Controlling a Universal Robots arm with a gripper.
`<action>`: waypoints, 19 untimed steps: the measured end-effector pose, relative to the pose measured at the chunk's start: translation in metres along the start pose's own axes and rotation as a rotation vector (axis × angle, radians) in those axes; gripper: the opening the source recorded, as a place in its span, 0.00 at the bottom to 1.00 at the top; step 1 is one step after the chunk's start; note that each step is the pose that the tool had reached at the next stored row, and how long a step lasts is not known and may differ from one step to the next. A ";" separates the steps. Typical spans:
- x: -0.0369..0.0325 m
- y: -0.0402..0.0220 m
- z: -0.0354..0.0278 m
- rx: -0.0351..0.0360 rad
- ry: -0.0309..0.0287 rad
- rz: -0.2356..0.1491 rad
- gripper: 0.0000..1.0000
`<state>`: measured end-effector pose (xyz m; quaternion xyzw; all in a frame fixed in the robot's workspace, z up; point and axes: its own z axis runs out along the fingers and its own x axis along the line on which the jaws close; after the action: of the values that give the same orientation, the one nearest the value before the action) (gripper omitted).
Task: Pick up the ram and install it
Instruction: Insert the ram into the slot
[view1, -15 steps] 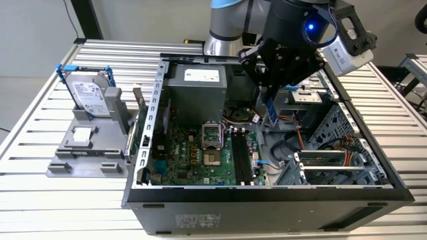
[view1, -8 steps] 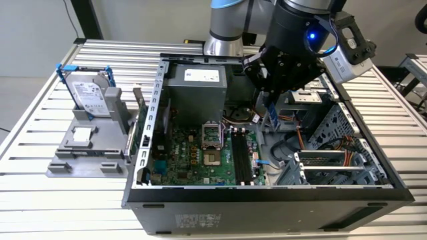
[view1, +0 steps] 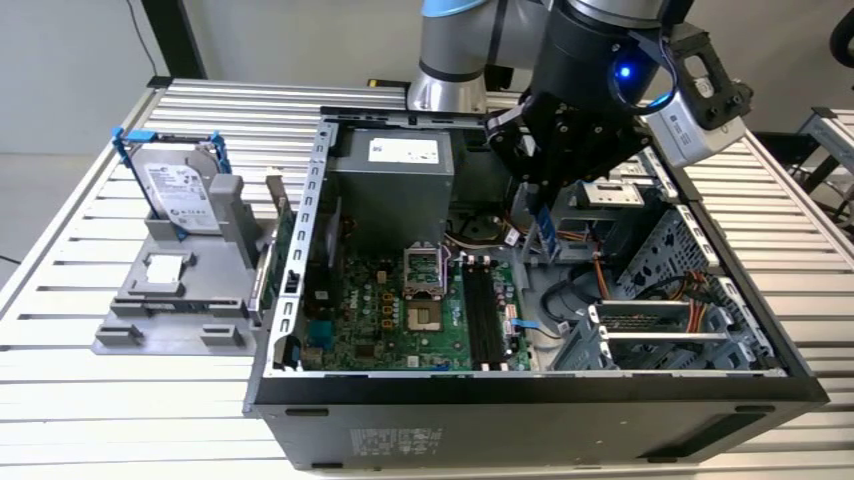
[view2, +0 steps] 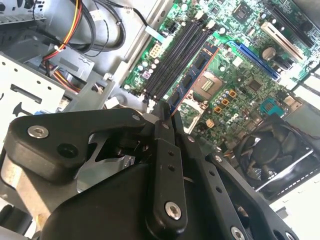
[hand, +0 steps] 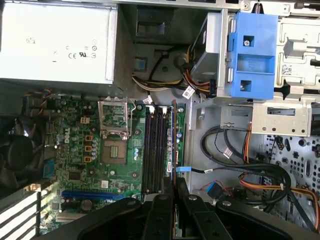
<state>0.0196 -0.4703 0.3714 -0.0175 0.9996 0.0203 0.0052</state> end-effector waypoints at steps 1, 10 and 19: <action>0.0000 0.0000 0.0000 0.0000 0.0000 0.000 0.00; -0.0003 -0.0002 0.0025 -0.0002 -0.0001 0.000 0.00; -0.0011 -0.0007 0.0187 0.0021 0.0001 0.000 0.00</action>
<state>0.0209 -0.4703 0.3528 -0.0175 0.9996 0.0192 0.0052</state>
